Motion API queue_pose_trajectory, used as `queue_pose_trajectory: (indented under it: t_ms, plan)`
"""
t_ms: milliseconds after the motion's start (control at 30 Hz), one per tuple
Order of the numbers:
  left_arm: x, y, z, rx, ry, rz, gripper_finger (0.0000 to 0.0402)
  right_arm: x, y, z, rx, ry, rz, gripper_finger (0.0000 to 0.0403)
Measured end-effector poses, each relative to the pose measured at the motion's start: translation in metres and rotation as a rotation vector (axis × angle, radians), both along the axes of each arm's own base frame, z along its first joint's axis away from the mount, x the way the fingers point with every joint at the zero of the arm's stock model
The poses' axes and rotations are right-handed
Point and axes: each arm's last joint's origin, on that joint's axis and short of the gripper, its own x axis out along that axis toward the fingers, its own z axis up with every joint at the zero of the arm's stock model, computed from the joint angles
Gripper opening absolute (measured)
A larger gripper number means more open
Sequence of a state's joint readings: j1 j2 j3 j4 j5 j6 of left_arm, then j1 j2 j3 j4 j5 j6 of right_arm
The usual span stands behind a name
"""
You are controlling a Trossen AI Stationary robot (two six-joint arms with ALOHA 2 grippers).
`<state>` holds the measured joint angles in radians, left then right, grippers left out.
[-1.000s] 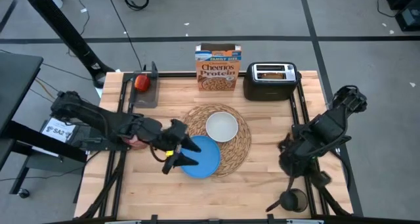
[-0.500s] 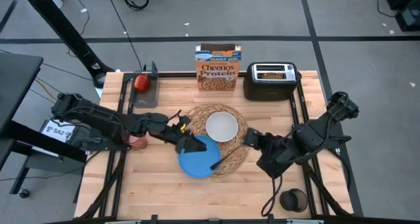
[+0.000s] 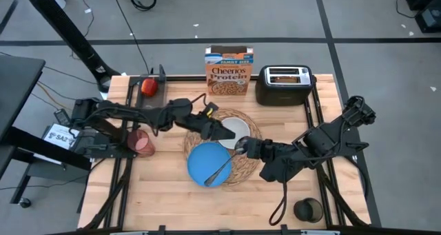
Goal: Arrange a breakfast setting
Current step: Put the black spoon on the brown table mat to the right of the blue plate
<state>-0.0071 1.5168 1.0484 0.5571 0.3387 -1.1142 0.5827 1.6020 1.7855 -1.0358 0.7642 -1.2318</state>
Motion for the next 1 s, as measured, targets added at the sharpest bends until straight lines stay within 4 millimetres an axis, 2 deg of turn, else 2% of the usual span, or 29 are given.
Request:
queue_pose_trajectory:
  t_ms: [100,267,533,733,867,1000]
  plan:
    - [0.007,-0.003,0.007,0.012,-0.021,-0.063,0.0232,0.001,-0.001,0.001,0.001,-0.009,-0.004,0.001]
    - [0.011,-0.003,0.017,0.037,-0.061,-0.071,0.0206,0.004,-0.004,0.0,0.011,0.003,0.007,0.001]
    - [0.011,0.0,0.009,0.042,0.021,-0.068,0.0142,0.014,-0.015,0.003,0.024,-0.019,0.004,0.0011]
    - [0.011,0.004,0.011,0.053,0.001,-0.06,0.0083,0.015,-0.017,0.003,0.047,-0.017,-0.002,0.0014]
    - [0.01,0.008,0.012,0.056,-0.003,-0.064,0.0021,0.015,-0.017,0.003,0.071,-0.023,-0.008,0.0031]
    - [0.006,0.013,0.016,0.06,-0.004,-0.055,0.0014,0.015,-0.017,0.003,0.109,-0.039,-0.031,0.0067]
